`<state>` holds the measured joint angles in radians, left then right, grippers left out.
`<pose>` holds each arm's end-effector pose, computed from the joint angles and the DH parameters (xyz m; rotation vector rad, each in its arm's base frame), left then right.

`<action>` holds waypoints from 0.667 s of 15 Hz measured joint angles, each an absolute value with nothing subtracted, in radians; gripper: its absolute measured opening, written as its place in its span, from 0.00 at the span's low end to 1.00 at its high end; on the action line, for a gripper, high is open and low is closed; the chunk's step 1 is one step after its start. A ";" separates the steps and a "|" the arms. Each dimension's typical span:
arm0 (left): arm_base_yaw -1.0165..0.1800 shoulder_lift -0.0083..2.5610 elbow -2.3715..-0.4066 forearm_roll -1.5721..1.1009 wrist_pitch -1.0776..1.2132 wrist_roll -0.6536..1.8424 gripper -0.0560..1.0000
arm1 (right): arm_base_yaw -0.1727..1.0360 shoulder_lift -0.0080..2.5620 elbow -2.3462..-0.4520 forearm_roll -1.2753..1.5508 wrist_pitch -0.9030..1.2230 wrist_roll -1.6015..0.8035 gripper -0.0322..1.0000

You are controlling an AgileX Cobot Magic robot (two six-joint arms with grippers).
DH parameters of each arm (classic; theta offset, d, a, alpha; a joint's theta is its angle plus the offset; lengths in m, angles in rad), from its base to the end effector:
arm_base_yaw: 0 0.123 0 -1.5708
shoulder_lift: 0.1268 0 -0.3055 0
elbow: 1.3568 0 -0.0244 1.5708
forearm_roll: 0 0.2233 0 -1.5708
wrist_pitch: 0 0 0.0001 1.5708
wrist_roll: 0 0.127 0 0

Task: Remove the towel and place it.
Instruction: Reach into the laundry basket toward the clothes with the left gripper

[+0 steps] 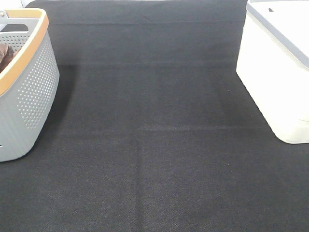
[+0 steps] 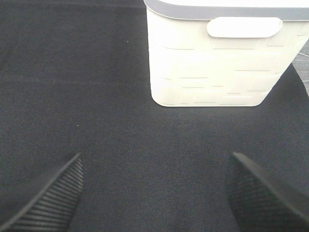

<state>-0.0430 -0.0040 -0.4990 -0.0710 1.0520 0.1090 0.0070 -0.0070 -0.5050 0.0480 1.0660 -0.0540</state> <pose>-0.0181 -0.0071 0.2485 0.1572 2.0247 -0.0432 -0.0194 0.0052 0.2485 -0.0648 2.0357 0.0279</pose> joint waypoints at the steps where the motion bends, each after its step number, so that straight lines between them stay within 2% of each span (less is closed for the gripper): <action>1: -0.043 -0.004 -0.499 -0.071 1.052 0.109 0.62 | 0.007 -0.007 -0.505 0.048 1.066 -0.054 0.77; 10: -0.043 -0.004 -0.499 -0.071 1.052 0.109 0.62 | 0.007 -0.007 -0.505 0.048 1.066 -0.054 0.77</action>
<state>-0.0430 -0.0040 -0.4990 -0.0710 1.0520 0.1090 0.0070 -0.0070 -0.5050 0.0480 1.0660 -0.0540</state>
